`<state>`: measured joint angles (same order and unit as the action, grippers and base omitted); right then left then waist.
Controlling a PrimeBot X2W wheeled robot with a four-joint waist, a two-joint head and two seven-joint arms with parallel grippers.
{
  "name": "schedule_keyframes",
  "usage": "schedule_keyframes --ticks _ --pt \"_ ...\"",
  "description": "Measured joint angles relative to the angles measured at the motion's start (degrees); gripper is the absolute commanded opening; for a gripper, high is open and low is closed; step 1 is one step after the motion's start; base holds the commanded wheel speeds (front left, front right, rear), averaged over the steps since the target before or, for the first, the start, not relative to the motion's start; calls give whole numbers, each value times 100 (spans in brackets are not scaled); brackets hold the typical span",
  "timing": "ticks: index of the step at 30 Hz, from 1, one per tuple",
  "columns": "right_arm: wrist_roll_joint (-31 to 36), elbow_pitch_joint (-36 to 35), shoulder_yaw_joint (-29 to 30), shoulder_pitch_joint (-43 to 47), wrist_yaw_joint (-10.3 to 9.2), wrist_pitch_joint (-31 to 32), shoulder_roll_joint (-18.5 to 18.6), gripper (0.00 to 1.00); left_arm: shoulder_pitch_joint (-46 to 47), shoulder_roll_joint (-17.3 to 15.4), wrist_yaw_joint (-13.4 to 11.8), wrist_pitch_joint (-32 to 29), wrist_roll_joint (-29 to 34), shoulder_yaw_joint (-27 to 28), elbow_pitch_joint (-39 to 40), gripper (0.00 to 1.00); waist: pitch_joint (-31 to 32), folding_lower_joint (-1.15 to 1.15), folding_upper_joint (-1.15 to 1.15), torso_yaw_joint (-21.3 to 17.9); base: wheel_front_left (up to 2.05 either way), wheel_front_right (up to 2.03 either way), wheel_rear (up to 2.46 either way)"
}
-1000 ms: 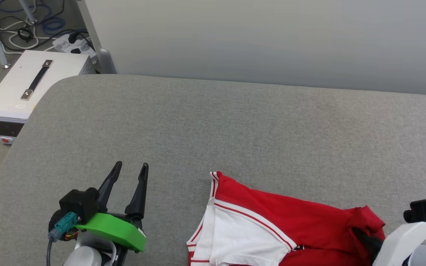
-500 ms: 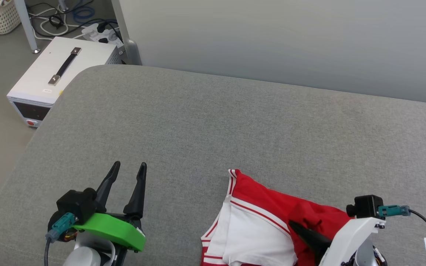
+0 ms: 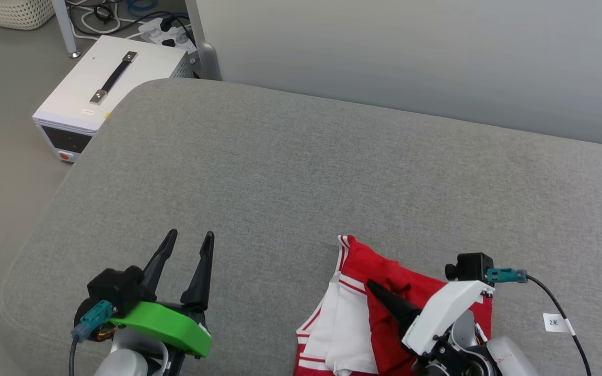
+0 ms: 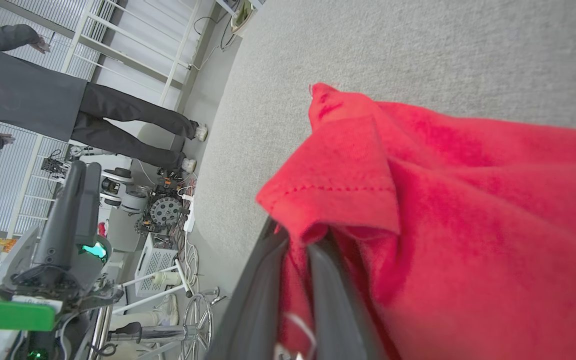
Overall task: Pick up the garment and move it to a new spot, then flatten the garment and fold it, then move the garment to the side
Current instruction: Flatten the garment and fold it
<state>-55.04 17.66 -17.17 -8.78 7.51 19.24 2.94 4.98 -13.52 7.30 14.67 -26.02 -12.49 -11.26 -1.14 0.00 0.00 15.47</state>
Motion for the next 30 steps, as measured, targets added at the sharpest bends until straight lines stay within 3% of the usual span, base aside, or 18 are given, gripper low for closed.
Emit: schedule_keyframes --ticks 6,7,8,19,26,30 --pt "-219 1002 -372 -537 0 -597 -3 0 40 7 0 0 -26 -66 -66 100 -104 0 0 139 0 0 0" --pt "-219 1176 -442 -622 0 -688 -5 62 45 7 0 0 -26 -76 -80 100 -125 0 0 161 0 0 0" --pt "-223 1300 -497 -688 -1 -756 -5 100 47 8 0 0 -27 -82 -93 100 -139 0 0 178 0 0 0" --pt "-836 1691 -1562 -1269 -1 -1199 -4 100 53 -1 0 0 -66 -110 -214 100 -80 0 0 216 0 0 0" --pt "-361 1957 -1808 -1624 -1 -1252 -23 100 48 -45 0 0 -70 -25 -204 100 19 0 0 37 0 0 0" --pt "353 1917 -1705 -1802 -1 -1249 -21 100 40 -48 0 0 -70 2 -172 100 60 0 0 -122 0 0 0"
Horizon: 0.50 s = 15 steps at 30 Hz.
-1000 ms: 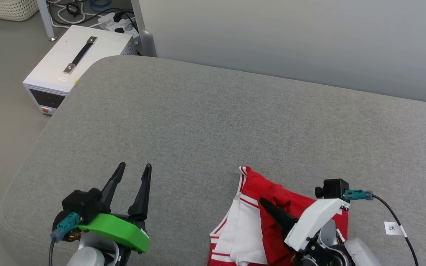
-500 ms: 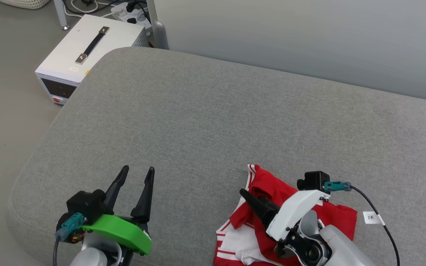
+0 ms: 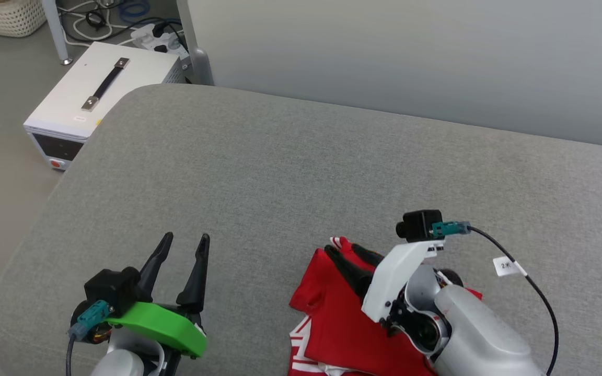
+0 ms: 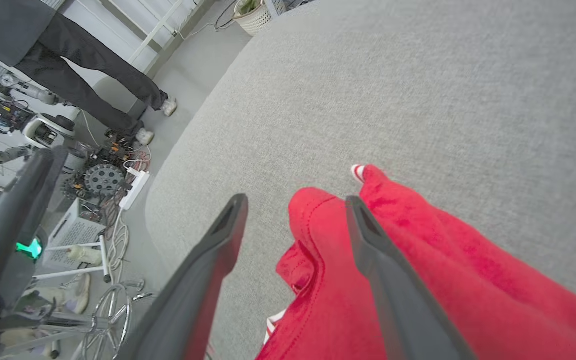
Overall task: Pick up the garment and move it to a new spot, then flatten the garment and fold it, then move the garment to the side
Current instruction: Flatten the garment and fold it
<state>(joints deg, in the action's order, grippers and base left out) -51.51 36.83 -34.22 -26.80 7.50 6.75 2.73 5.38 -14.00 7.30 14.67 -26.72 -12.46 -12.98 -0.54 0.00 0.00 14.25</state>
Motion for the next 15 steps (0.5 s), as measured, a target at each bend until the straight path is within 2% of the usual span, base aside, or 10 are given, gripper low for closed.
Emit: schedule_keyframes --ticks 3,6,8,9,12,15 --pt "982 -240 247 -133 1 -3 53 100 -6 0 0 0 -5 29 52 100 27 0 0 -142 0 0 0" --pt "1823 -770 637 -154 1 9 288 100 -7 5 0 0 -5 45 116 100 49 0 0 -296 0 0 0" --pt "2315 -1223 1002 -114 1 55 555 100 -7 11 0 0 -5 47 170 100 61 0 0 -408 0 0 0" --pt "2988 -1930 1460 90 1 37 955 100 -6 37 0 0 -9 63 266 100 65 0 0 -557 0 0 0" --pt "3585 -2530 1945 430 1 -98 1292 100 -3 81 0 0 -18 85 358 100 45 0 0 -690 0 0 0" --pt "3912 -3000 2482 855 1 -266 1419 100 -2 115 0 0 -16 110 441 100 3 0 0 -796 0 0 0"
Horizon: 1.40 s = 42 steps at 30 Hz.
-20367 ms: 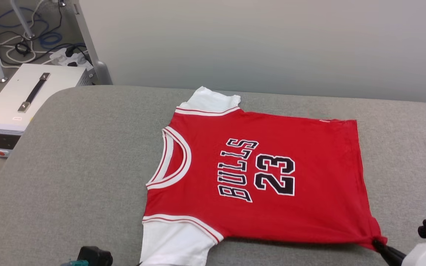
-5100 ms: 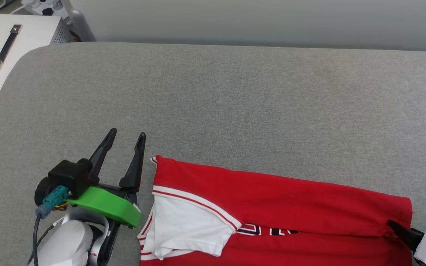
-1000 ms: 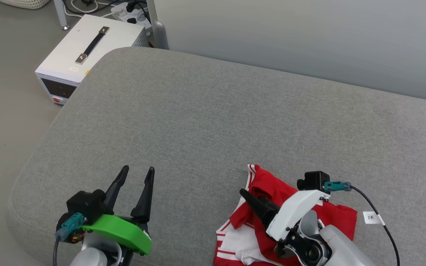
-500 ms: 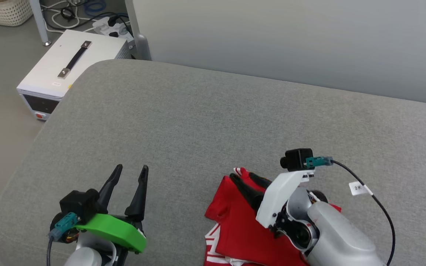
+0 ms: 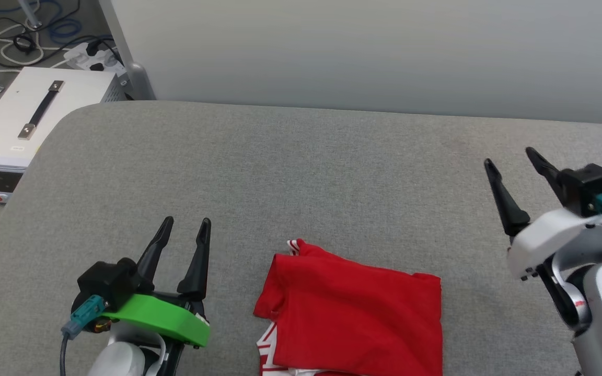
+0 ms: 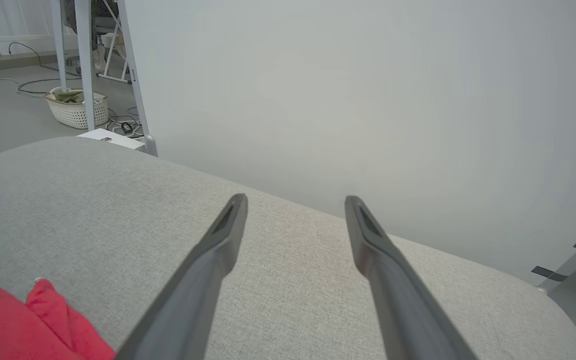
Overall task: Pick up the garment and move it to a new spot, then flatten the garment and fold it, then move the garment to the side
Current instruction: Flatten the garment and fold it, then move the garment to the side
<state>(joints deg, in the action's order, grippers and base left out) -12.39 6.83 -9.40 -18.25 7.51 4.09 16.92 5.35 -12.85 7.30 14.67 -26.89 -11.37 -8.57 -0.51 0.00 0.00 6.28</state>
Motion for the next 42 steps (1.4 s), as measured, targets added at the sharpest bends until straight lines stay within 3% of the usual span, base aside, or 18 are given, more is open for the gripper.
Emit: schedule_keyframes --ticks 7,13,22,32,36,42 --pt "372 -760 868 1034 0 -514 -96 100 -28 69 0 0 10 157 235 100 -99 0 0 -189 0 0 0" --pt "489 -1107 1367 1771 1 -1023 -526 100 -204 142 0 0 320 361 513 100 -157 0 0 -257 0 0 0" --pt "544 -1163 1564 2272 1 -1372 -1088 100 -401 238 0 0 589 350 634 100 -169 0 0 -255 0 0 0" --pt "549 -991 1573 2288 1 -1380 -1199 100 -410 254 0 0 641 312 670 100 -167 0 0 -236 0 0 0" --pt "431 -1010 1456 2286 1 -949 -1135 100 -408 258 0 0 641 280 673 100 -191 0 0 -222 0 0 0" --pt "-189 -1390 861 2276 1 1202 -847 100 -398 257 0 0 637 221 665 100 -281 0 0 -157 0 0 0"
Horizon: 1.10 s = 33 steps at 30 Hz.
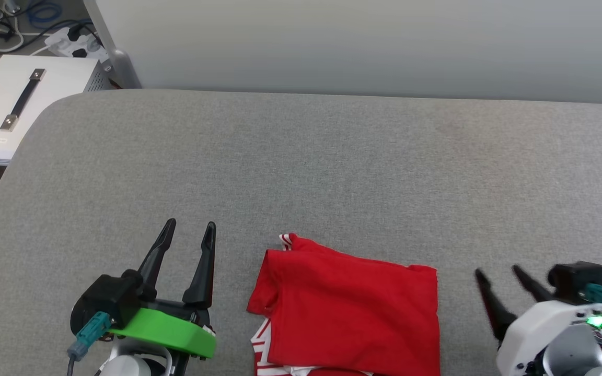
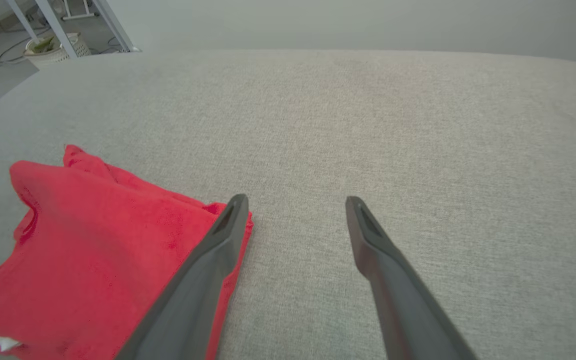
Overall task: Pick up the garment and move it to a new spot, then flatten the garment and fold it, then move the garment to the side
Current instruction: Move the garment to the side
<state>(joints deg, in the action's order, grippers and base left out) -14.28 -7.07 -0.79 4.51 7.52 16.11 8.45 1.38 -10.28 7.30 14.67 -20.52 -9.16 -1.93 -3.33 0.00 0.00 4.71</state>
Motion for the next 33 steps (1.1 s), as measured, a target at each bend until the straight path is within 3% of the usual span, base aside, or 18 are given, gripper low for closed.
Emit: schedule_keyframes --ticks 6,10,16,31,32,33 --pt "-488 -368 -234 -30 -1 2325 70 100 43 1 0 0 -7 -98 -20 100 -146 0 0 97 0 0 0" --pt "-677 -359 -192 -142 -1 3300 -156 100 127 1 0 0 -7 -165 -47 100 -237 0 0 209 0 0 0" --pt "-647 -57 -153 -402 -1 3732 -333 100 248 -2 0 0 -7 -219 -73 100 -389 0 0 394 0 0 0" --pt "-515 728 -424 -700 -1 3782 -479 100 497 35 1 0 -8 -288 -99 100 -828 0 0 771 0 0 0" --pt "-514 755 -438 -705 -1 3772 -480 50 500 37 1 0 -8 -286 -100 100 -844 0 0 782 0 0 0" --pt "-514 789 -458 -715 -1 3738 -483 11 501 40 1 0 -8 -280 -107 100 -859 0 0 792 0 0 0"
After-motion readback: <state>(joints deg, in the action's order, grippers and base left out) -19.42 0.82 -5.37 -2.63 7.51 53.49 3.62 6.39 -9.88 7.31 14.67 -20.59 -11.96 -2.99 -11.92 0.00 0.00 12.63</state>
